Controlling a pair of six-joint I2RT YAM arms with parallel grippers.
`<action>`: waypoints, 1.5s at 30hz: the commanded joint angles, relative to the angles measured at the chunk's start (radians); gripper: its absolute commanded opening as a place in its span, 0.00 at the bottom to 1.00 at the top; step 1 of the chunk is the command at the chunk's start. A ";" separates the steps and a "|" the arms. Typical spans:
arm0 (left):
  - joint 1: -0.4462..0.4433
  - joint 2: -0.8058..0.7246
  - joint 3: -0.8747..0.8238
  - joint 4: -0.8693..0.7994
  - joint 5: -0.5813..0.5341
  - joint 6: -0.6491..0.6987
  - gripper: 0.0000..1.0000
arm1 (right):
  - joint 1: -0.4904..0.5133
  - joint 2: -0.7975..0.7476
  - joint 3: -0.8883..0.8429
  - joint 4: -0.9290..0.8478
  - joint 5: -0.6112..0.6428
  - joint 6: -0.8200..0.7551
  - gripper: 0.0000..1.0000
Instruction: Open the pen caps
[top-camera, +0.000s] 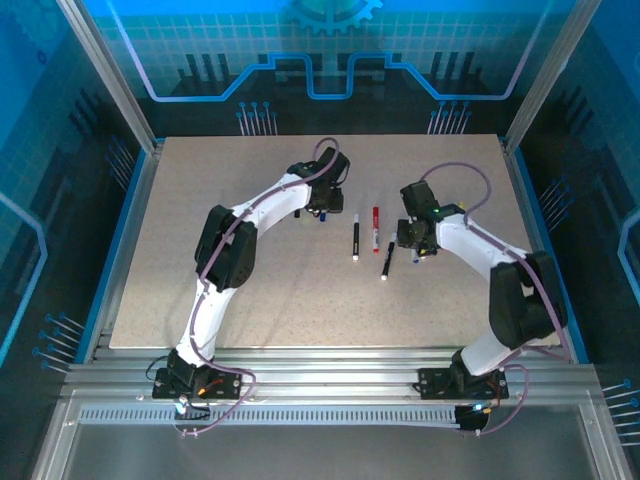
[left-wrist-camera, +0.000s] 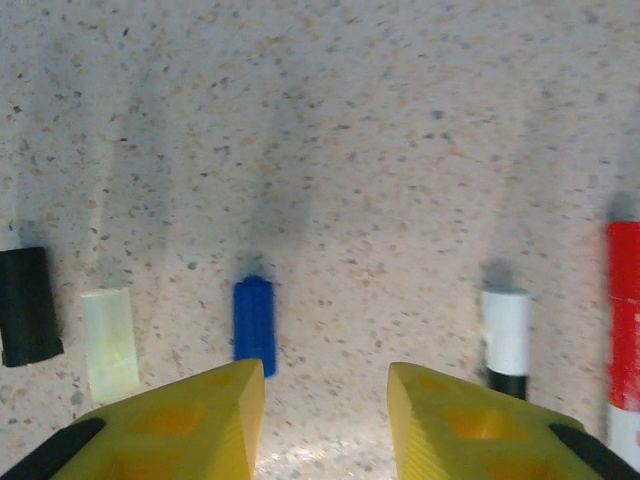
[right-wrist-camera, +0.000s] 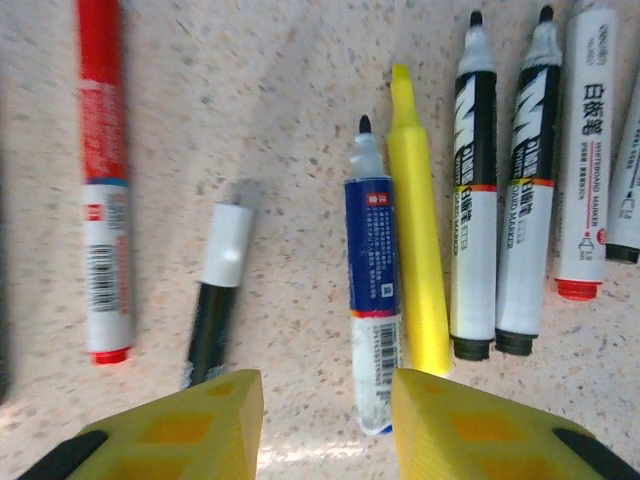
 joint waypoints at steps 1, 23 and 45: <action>-0.034 -0.040 -0.023 0.031 0.007 0.004 0.38 | 0.020 -0.065 -0.045 0.027 -0.077 0.024 0.41; -0.115 0.180 0.181 -0.004 -0.023 0.004 0.45 | 0.082 -0.131 -0.180 0.183 -0.213 0.059 0.61; -0.114 0.310 0.323 -0.085 -0.082 0.009 0.38 | 0.083 -0.101 -0.185 0.220 -0.257 0.072 0.58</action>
